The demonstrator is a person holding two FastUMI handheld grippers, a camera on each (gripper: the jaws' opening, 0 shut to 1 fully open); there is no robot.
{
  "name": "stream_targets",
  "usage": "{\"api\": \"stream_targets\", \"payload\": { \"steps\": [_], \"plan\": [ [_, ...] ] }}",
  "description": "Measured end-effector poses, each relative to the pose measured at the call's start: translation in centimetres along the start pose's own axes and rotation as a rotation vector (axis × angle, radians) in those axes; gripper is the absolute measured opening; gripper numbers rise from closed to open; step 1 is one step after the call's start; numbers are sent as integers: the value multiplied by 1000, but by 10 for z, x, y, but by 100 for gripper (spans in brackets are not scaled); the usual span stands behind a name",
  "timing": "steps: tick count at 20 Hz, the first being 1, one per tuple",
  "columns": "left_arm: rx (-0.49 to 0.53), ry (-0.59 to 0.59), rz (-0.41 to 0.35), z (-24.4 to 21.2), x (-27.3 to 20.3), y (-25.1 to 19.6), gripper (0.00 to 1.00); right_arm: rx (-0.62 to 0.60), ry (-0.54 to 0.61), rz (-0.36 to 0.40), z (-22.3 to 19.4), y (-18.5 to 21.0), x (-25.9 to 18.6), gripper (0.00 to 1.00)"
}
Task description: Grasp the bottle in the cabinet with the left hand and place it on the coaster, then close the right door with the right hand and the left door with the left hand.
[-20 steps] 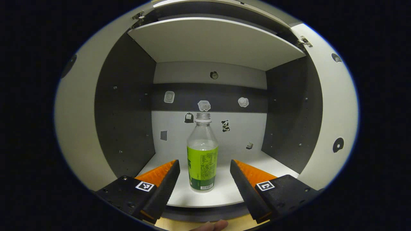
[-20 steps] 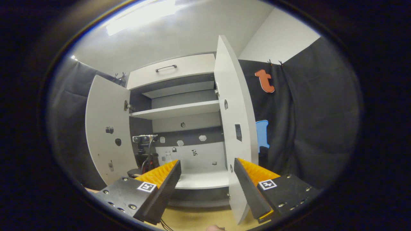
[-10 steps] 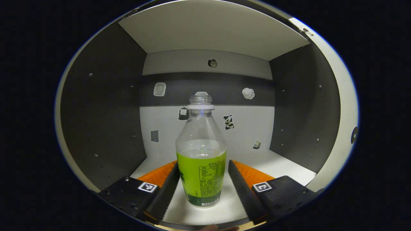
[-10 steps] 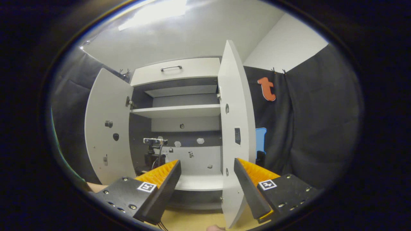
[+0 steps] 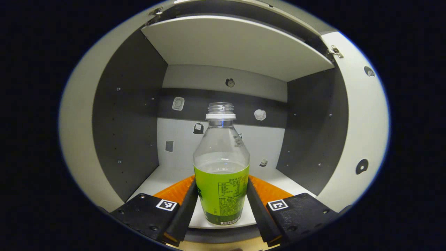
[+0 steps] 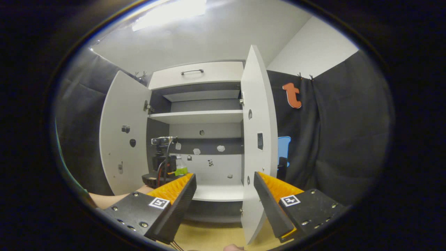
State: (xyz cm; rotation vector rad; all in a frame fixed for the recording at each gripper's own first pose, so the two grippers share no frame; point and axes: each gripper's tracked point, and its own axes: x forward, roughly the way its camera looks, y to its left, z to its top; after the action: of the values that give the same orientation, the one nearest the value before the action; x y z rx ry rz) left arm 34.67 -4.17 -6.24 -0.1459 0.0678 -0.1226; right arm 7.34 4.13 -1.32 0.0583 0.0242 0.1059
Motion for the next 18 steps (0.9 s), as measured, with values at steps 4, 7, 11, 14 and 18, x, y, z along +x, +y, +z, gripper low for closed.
{"api": "stream_targets", "payload": {
  "steps": [4, 7, 11, 14, 18],
  "plan": [
    [-2, -13, -25, 12, -54, -13, 80, 10, -7, 34, 5, 7, -23, 100],
    [20, -47, -39, 14, -94, -23, 80, 17, -9, 59, 7, 10, -42, 100],
    [30, -44, -59, -1, -145, -38, 80, 15, -16, 76, 9, 9, -68, 100],
    [21, -25, -69, -25, -174, -47, 80, 31, -11, 93, 7, 7, -84, 96],
    [22, 27, -87, -71, -205, -62, 80, 41, 6, 85, 1, -2, -93, 100]
  ]
}}
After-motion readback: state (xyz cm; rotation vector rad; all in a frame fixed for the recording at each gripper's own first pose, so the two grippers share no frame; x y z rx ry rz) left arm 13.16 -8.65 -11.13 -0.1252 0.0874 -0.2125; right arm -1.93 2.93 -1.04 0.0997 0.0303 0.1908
